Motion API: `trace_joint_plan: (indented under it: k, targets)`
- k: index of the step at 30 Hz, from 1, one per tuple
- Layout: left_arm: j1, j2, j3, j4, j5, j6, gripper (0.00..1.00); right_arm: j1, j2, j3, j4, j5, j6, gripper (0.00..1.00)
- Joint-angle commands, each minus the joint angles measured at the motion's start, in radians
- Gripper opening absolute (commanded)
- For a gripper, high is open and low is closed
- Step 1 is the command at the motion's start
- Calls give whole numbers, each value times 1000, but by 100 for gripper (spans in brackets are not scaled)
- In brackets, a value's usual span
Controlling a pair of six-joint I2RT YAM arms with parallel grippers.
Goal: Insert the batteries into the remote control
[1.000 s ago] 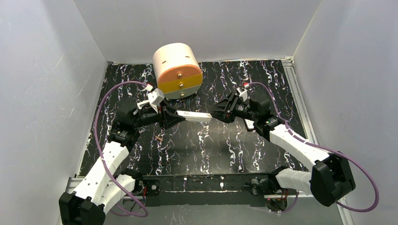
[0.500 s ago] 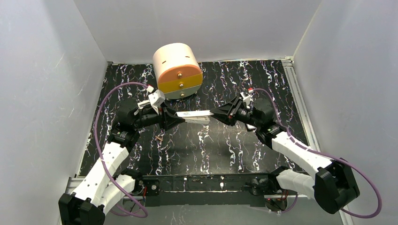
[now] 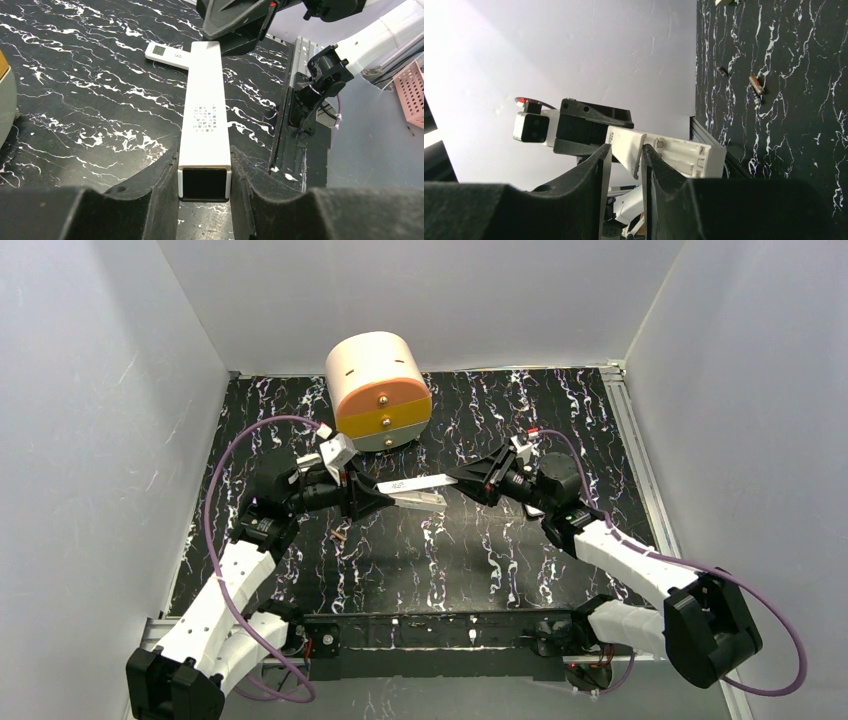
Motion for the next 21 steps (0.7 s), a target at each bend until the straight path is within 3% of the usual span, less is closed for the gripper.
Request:
trace_joint_plan:
  k: [1, 7, 12, 15, 21]
  targets:
    - [-2, -13, 18, 8, 53, 11, 0, 4, 31, 13, 65, 25, -4, 35]
    - [-1, -18, 14, 8, 39, 5, 0, 4, 63, 28, 118, 12, 24, 23]
    - [-2, -19, 13, 8, 17, 4, 0, 5, 34, 19, 137, 2, 35, 1]
    - [-3, -26, 13, 8, 13, -5, 0, -11, 17, -13, 122, 27, 47, 1]
    - [-2, -51, 31, -69, -10, 29, 0, -99, 11, -118, 252, 18, 144, 1]
